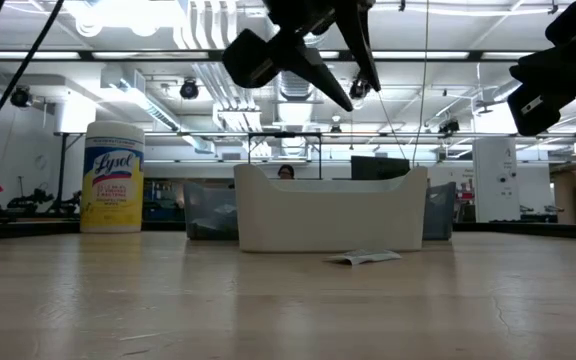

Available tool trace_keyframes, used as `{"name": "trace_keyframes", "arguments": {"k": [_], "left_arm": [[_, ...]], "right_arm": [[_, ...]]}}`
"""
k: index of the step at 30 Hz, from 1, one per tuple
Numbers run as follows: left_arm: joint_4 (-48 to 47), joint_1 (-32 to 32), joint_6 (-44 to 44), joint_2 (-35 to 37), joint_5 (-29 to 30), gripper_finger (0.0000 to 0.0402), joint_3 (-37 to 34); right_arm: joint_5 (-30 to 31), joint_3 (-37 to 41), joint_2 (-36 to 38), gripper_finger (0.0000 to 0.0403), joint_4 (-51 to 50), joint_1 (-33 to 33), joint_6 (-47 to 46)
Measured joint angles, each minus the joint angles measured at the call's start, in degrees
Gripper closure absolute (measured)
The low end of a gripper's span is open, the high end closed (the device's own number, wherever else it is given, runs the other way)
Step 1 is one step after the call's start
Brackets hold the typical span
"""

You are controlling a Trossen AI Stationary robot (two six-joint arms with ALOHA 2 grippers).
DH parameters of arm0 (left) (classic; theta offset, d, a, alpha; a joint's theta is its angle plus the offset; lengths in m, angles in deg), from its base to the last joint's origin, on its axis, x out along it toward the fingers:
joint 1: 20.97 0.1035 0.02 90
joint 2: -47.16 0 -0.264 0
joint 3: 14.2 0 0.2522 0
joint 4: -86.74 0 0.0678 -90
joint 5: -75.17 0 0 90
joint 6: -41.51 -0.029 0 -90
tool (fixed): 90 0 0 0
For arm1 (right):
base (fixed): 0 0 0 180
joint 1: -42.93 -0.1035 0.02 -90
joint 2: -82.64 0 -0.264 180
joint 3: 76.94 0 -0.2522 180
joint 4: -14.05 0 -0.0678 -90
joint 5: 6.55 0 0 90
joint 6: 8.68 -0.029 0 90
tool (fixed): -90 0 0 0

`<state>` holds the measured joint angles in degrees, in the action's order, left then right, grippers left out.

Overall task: Pick & Place First Aid Supplies
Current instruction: Put the ointment pack into the top black bin

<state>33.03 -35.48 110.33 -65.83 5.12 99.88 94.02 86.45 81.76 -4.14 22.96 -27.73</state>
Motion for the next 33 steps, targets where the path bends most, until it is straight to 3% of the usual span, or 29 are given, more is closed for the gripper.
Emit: {"name": "trace_keyframes", "arguments": {"k": [14,23,33], "left_arm": [[0.1,-7.2,0.0,0.0,-0.5,0.0275,-0.2],[0.2,-12.9,-4.2,0.0,10.2,0.0275,-0.2],[0.1,-15.7,-10.5,0.5,15.3,0.0275,-0.3]], "right_arm": [[0.0,0.0,0.0,0.0360,0.0,0.0,-0.3],[0.0,0.0,0.0,0.0360,0.0,0.0,-0.5],[0.0,0.0,0.0,0.0360,0.2,0.0,-0.5]]}}
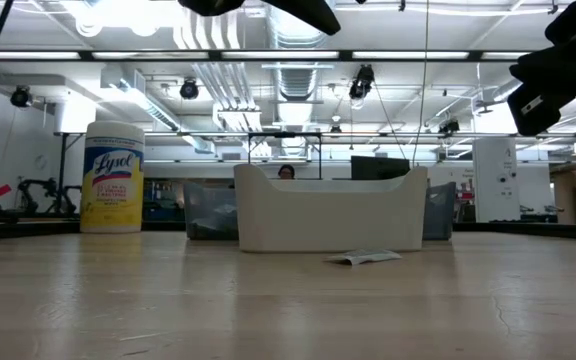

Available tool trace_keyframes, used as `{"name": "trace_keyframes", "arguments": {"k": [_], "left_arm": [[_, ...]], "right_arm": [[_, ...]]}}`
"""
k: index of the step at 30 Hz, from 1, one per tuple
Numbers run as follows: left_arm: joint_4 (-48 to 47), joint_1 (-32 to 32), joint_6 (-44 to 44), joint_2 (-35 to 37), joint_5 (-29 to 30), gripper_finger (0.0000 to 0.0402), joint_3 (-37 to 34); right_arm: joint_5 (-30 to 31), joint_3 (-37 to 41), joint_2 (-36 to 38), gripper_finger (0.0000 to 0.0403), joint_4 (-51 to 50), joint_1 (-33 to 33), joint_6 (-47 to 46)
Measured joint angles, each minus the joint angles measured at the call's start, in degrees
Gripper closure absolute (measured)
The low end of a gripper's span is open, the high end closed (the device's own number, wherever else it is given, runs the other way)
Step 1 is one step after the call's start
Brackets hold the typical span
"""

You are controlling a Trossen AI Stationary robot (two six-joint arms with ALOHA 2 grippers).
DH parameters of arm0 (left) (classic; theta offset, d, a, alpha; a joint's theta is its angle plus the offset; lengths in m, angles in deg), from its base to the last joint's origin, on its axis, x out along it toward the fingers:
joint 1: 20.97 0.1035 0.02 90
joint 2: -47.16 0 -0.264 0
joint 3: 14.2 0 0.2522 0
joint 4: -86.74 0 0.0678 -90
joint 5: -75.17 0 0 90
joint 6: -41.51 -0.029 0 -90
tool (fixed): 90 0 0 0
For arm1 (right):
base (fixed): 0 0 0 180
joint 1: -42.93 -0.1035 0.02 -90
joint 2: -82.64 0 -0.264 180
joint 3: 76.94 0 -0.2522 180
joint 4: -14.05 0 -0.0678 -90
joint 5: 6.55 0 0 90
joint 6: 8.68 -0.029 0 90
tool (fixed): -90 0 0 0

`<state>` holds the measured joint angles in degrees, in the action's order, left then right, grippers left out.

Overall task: Pick & Place First Aid Supplies
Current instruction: Put the ointment pack into the top black bin

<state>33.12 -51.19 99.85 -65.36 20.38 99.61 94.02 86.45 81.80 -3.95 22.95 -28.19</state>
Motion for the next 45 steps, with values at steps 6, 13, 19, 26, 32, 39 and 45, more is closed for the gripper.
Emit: {"name": "trace_keyframes", "arguments": {"k": [6,13,19,26,32,39,45], "left_arm": [[0.0,2.3,-6.6,1.4,-0.1,0.0275,0.0],[0.1,5.8,-14.8,3.7,-0.1,0.0275,0.0],[0.7,7.7,-19.9,5.8,-0.3,0.0275,-1.4],[11.0,8.6,-22.0,13.8,-1.6,0.0275,-14.3],[24.5,8.5,-23.7,26.6,-3.6,0.0275,-32.1],[29.3,8.5,-25.8,42.4,-4.5,0.0275,-49.0],[29.2,8.2,-28.2,55.1,-4.6,0.0275,-59.1]], "right_arm": [[0.0,0.0,0.0,0.0360,0.2,0.0,0.0],[0.0,0.0,0.0,0.0360,0.2,0.0,0.0],[0.0,0.0,0.0,0.0360,0.4,0.0,-1.9],[-0.1,0.0,0.0,0.0360,0.9,0.0,-8.6],[-0.1,0.0,0.0,0.0360,6.6,0.0,-8.4],[-0.1,0.0,-0.1,0.0360,13.8,0.0,-6.3],[-0.2,0.0,-1.2,0.0360,16.4,0.0,-6.0]]}}
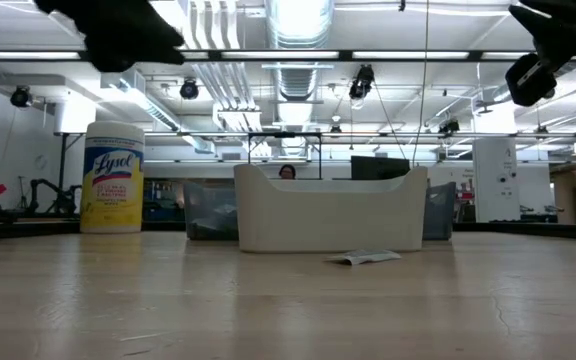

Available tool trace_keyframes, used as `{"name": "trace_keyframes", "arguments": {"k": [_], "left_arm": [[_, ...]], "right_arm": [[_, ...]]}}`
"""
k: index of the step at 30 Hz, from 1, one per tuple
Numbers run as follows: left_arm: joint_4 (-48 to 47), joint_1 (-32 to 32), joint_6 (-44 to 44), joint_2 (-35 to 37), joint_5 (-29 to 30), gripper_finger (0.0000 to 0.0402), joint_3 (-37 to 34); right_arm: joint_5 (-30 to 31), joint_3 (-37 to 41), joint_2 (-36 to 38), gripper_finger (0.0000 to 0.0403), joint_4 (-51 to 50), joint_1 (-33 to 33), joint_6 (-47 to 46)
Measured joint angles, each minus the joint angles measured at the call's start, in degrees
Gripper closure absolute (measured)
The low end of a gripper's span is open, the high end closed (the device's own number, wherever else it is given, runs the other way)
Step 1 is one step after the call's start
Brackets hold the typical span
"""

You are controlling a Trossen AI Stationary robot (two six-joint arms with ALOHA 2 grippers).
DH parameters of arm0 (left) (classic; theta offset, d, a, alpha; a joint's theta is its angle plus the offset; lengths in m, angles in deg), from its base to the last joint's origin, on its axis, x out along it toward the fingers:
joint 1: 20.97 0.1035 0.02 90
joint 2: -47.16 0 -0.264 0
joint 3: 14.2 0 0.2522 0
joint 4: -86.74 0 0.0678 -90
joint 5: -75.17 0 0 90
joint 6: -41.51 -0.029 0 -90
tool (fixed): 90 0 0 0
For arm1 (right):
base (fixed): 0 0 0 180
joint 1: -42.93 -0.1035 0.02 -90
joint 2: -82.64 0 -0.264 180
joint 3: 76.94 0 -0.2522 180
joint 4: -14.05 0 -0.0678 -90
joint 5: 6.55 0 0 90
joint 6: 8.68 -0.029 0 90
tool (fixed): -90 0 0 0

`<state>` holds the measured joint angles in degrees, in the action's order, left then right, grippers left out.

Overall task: Pick & Place First Aid Supplies
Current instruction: Put the ointment pack into the top black bin

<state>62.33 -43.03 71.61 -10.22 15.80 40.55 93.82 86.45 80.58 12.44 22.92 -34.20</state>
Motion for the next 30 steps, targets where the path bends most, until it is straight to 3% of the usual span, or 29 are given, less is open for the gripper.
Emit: {"name": "trace_keyframes", "arguments": {"k": [6,14,22,30], "left_arm": [[-0.1,-0.5,0.0,9.8,-0.1,0.0275,-7.7],[-0.1,-2.1,-0.3,18.7,-0.1,0.0275,-13.6],[-0.4,-2.7,-3.5,24.5,-0.1,0.0275,-15.9],[-2.2,-2.7,-4.7,27.9,-0.1,0.0275,-17.6]], "right_arm": [[-0.4,-3.8,-7.2,0.0360,0.9,0.0,-0.3],[-4.0,-17.8,-25.0,0.0360,-0.5,-0.1,2.8],[-4.9,-35.1,-43.2,0.0360,-12.3,-1.1,3.0],[-5.0,-48.4,-56.2,0.0360,-20.5,-3.4,-1.3]]}}
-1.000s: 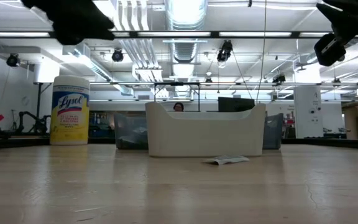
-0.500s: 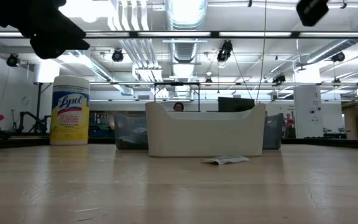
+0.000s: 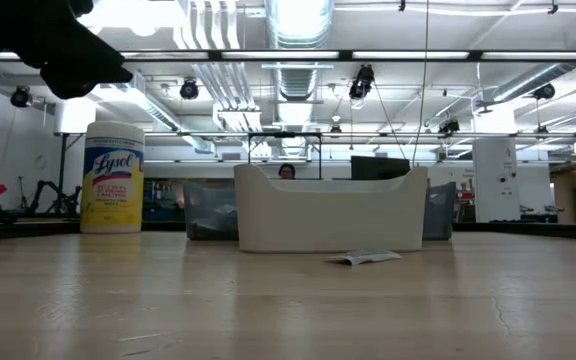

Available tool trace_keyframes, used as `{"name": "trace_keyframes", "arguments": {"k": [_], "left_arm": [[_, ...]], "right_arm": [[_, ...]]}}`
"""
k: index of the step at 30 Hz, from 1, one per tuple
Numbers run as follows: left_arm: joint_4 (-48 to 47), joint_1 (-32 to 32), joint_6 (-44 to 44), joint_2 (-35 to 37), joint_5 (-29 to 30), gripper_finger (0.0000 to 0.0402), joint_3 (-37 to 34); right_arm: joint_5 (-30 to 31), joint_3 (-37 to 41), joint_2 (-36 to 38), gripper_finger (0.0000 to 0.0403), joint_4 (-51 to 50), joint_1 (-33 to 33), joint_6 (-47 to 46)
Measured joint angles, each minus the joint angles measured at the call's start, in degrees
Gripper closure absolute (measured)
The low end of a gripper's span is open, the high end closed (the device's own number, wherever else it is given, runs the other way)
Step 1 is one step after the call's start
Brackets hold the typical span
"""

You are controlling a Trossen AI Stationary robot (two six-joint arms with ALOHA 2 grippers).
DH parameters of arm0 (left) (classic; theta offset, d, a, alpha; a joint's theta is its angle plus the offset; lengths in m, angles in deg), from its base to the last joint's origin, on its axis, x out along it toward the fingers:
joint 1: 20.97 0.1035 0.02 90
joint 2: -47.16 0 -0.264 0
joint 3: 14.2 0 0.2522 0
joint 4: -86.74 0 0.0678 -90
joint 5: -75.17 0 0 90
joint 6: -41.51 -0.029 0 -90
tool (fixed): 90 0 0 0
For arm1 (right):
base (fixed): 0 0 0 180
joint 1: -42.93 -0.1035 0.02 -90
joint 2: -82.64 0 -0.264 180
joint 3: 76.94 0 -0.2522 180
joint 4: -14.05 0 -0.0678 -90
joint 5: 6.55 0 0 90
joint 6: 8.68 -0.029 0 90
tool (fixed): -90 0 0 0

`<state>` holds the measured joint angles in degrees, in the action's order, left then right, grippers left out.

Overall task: Pick & Place First Aid Supplies
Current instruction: Put the ointment pack into the top black bin

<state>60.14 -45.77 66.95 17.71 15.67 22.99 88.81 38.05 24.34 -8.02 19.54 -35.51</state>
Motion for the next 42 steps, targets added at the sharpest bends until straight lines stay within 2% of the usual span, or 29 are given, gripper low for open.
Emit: {"name": "trace_keyframes", "arguments": {"k": [14,25,30,34,39,42], "left_arm": [[-0.7,-0.1,-0.4,5.3,-3.5,0.0275,-3.2],[-1.4,-0.1,-3.7,8.5,-3.7,0.0275,-3.5],[-1.4,-0.1,-4.7,9.2,-4.0,0.0275,-4.1],[-1.5,-0.2,-6.4,10.7,-4.9,0.0275,-4.1],[-1.1,-0.2,-7.4,13.2,-8.7,0.0275,-4.2],[0.5,-0.2,-7.7,13.9,-12.2,0.0275,-5.4]], "right_arm": [[0.1,-19.7,-22.2,0.0360,-11.3,-1.0,-2.8],[0.2,-30.2,-37.6,0.0360,-15.3,-0.1,-1.7],[0.2,-32.8,-41.1,0.0360,-20.5,0.2,-3.6],[0.1,-33.1,-41.4,0.0360,-20.3,0.3,-7.7],[-0.3,-33.1,-41.4,0.0360,-22.0,0.3,-12.5],[-2.6,-33.1,-41.2,0.0360,-22.6,0.4,-14.5]]}}
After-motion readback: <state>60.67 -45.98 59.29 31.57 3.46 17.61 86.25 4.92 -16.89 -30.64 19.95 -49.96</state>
